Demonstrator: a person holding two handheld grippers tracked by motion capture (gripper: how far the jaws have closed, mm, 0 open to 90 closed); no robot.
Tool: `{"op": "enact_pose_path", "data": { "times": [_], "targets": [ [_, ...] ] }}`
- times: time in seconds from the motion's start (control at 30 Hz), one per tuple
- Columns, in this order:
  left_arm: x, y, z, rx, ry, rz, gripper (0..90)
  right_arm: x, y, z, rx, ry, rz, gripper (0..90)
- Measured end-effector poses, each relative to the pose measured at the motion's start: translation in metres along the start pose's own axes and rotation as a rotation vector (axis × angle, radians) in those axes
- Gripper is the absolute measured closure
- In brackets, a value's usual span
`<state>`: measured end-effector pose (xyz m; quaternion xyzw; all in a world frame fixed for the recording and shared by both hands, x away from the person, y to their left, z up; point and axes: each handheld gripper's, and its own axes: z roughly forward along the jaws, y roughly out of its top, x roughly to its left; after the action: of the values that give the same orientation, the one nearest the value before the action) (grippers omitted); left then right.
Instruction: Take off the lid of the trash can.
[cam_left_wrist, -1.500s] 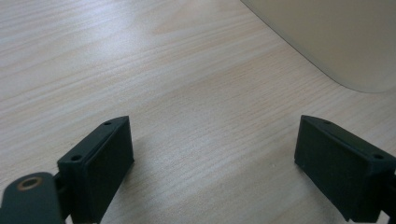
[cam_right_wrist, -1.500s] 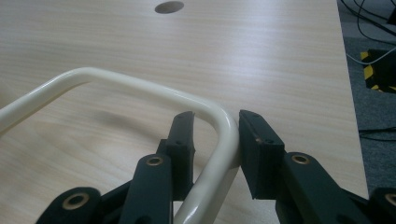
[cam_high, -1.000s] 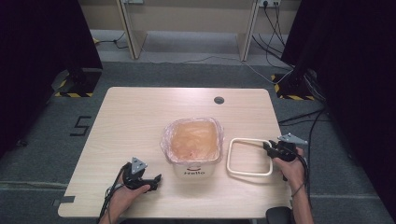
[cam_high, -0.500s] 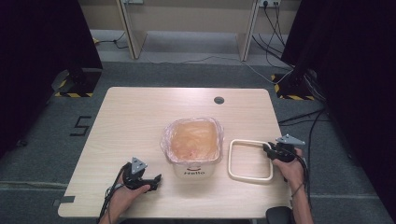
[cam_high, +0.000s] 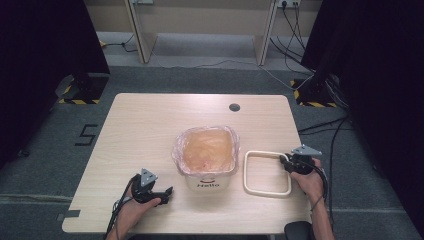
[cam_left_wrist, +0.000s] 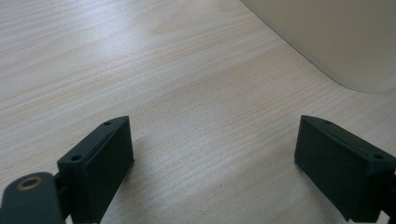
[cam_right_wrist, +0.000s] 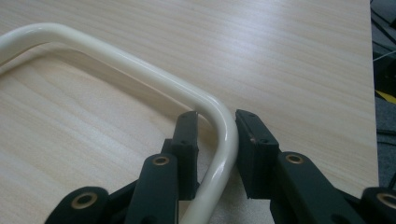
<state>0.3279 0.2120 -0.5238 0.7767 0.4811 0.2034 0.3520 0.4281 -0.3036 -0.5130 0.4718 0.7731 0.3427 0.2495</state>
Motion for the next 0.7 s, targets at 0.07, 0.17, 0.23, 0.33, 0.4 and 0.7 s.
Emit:
{"op": "enact_pose_path", "data": {
  "times": [0.07,0.17,0.23,0.33,0.4,0.7],
  "targets": [
    [0.000,0.000,0.000,0.000,0.000,0.000,10.8,0.000,0.000,0.000,-0.002,0.001,-0.009,70.7],
    [0.000,0.000,0.000,0.000,0.000,0.000,10.7,0.000,0.000,0.000,-0.002,0.002,-0.009,70.2],
    [0.000,0.000,0.000,0.000,0.000,0.000,10.8,0.000,0.000,0.001,0.000,-0.001,-0.003,66.8],
    [0.000,0.000,0.000,0.000,0.000,0.000,10.8,-0.001,0.000,0.000,0.001,-0.008,0.007,64.4],
    [0.000,0.000,0.000,0.000,0.000,0.000,10.8,-0.001,0.000,0.001,0.001,-0.011,0.009,61.9],
    [0.000,0.000,0.000,0.000,0.000,0.000,10.7,0.000,0.012,-0.010,-0.062,-0.015,0.172,41.0]
  ]
}}
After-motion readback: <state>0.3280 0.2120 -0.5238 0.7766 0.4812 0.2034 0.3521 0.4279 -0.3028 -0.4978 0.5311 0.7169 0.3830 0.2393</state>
